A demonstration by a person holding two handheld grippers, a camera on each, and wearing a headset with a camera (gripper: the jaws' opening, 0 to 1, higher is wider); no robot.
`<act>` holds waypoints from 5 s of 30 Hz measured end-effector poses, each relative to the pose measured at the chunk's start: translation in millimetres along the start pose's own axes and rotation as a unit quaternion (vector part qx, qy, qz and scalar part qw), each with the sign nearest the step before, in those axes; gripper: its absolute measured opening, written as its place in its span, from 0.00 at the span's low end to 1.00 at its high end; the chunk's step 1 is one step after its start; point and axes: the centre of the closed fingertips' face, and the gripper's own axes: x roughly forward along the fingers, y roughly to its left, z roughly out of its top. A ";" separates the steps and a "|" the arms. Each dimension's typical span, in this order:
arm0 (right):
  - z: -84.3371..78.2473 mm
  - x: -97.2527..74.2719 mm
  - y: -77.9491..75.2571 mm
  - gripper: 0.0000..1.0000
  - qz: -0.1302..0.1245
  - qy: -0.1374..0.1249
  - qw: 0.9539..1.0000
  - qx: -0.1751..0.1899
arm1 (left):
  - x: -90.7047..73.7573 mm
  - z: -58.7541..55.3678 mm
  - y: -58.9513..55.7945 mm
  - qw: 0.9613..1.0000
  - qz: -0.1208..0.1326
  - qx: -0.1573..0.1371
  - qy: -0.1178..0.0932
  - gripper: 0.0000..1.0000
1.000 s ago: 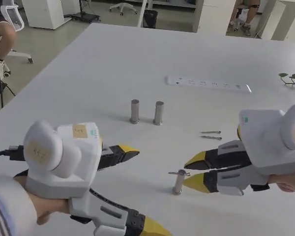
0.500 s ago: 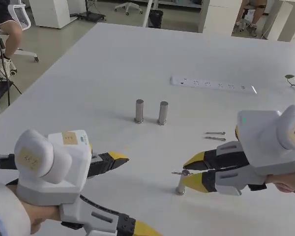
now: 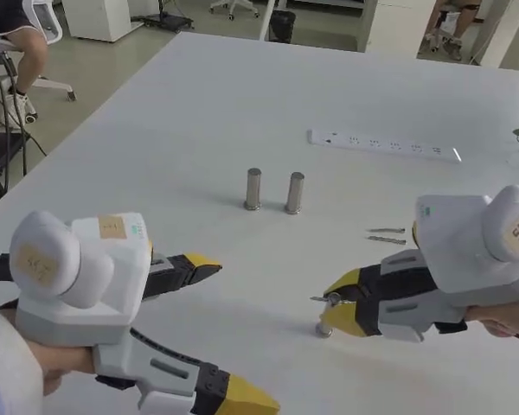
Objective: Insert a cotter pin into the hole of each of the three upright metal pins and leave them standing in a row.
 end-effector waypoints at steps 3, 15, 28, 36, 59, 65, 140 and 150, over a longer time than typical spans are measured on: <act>-0.6 0.8 -0.5 0.09 0.000 0.001 1.000 -0.002 | -1.0 -2.7 1.7 1.000 0.003 -0.001 0.005 0.99; -2.7 0.5 -2.0 0.05 0.003 0.003 1.000 0.010 | -3.3 -2.8 4.1 1.000 0.004 -0.006 0.003 0.99; 2.1 3.0 -8.3 0.04 -0.013 0.011 1.000 0.022 | -10.3 -0.1 5.5 1.000 0.012 -0.006 -0.002 0.99; 19.1 7.9 -15.5 0.04 -0.018 0.003 1.000 0.013 | -14.3 0.9 8.7 1.000 0.018 -0.009 -0.005 0.99; 53.4 50.0 -31.3 0.04 -0.009 -0.001 1.000 -0.005 | -17.9 1.5 10.7 0.999 0.024 -0.021 -0.014 0.99; 54.8 57.2 -34.9 0.04 -0.006 0.003 1.000 -0.011 | -18.7 2.0 12.4 0.999 0.023 -0.020 -0.014 0.99; 69.8 65.2 -35.8 0.27 -0.005 -0.015 1.000 0.003 | -25.5 19.0 22.0 0.998 0.042 -0.036 -0.034 0.99; 77.2 54.9 -23.5 0.40 -0.001 -0.033 0.999 0.007 | -28.3 22.0 24.7 0.997 0.046 -0.043 -0.042 0.99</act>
